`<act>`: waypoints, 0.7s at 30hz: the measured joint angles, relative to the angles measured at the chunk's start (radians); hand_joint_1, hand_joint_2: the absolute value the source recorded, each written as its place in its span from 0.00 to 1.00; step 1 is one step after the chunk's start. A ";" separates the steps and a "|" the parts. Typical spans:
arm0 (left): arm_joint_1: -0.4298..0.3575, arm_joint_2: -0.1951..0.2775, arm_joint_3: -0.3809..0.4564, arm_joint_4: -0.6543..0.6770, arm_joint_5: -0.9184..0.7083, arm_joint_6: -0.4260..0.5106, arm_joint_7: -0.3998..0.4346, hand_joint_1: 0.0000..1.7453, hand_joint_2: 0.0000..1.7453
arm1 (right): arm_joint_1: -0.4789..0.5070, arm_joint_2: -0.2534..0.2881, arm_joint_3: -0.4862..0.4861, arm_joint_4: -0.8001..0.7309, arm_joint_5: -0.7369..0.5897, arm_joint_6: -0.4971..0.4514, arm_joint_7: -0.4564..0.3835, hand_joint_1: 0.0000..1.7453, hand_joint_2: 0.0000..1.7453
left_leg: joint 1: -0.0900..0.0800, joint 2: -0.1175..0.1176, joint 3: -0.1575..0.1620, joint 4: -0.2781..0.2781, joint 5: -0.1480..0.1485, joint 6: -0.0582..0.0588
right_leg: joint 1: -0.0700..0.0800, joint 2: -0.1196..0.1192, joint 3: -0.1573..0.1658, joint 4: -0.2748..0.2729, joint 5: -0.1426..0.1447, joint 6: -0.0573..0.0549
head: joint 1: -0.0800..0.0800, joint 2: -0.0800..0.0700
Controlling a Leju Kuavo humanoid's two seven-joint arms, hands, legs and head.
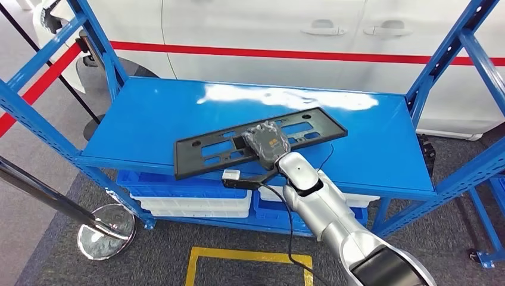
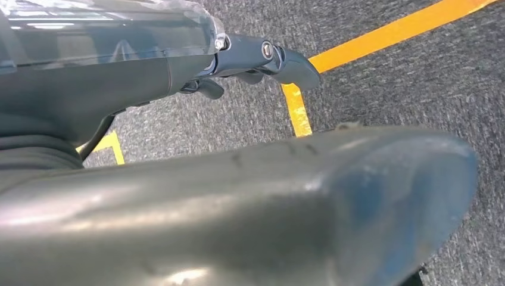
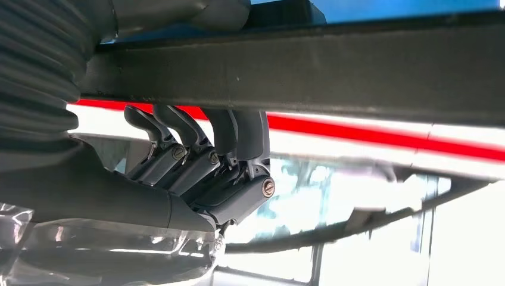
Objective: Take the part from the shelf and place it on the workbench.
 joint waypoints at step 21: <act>-0.010 0.007 0.001 0.000 0.010 0.101 -0.020 0.00 1.00 | 0.329 -0.124 -0.123 -0.791 -1.376 0.563 -0.536 1.00 1.00 | 0.003 -0.009 0.044 -0.122 0.079 0.045 | -0.005 0.001 -0.088 0.191 -0.072 0.046 | 0.000 0.000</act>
